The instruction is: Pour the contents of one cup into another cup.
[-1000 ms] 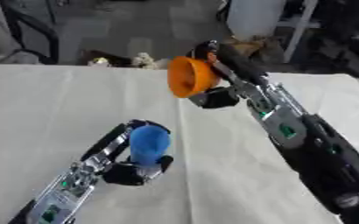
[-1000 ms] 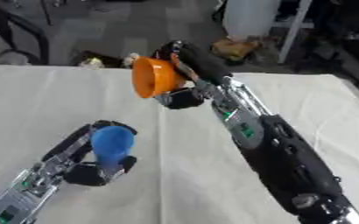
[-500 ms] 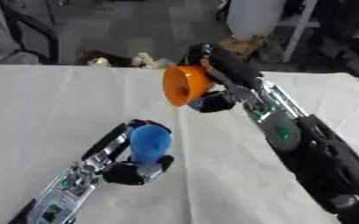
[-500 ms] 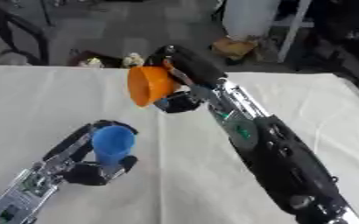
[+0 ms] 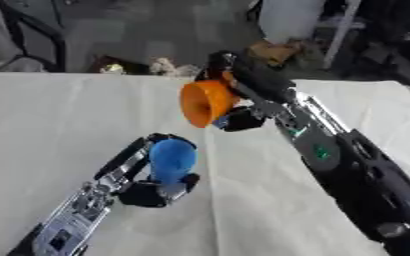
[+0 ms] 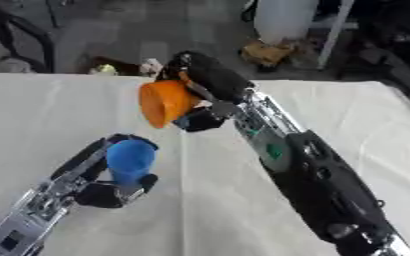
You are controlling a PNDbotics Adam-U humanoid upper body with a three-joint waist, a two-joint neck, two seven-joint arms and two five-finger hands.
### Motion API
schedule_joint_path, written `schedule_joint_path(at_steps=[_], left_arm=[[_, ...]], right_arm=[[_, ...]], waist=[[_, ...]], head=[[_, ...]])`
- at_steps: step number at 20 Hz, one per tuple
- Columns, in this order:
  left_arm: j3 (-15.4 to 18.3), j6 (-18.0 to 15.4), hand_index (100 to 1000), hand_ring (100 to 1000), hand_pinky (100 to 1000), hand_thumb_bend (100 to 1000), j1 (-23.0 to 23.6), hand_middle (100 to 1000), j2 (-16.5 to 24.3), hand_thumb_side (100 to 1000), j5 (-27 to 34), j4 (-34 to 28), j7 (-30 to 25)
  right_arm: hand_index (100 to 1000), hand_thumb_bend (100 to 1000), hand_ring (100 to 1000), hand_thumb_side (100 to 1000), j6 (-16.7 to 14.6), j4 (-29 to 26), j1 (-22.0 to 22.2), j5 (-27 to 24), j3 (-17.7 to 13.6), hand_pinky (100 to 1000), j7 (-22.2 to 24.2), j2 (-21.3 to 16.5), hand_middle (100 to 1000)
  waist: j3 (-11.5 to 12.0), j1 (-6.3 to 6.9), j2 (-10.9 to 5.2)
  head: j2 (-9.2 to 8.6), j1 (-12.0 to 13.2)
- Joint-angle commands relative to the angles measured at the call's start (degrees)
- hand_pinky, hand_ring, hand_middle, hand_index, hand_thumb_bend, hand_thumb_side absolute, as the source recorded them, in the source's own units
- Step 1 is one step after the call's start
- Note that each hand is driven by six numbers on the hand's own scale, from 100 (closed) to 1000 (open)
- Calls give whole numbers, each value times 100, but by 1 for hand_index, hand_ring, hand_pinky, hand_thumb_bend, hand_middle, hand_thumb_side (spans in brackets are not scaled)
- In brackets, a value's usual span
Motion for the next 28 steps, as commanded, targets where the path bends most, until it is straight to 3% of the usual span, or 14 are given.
schedule_joint_path(at_steps=[1, 28], left_arm=[[31, 33, 755, 685, 103, 100, -113, 271, 10, 321, 46, -151, -44], [42, 129, 755, 684, 101, 100, -137, 269, 20, 329, 135, -223, -146]], right_arm=[[655, 100, 645, 100, -65, -54, -114, 105, -27, 862, -11, -32, 382], [659, 100, 675, 100, -412, -78, -144, 1003, 38, 863, -189, 6, 410]], waist=[[8, 25, -104], [41, 22, -107]], head=[[31, 1], [11, 34]])
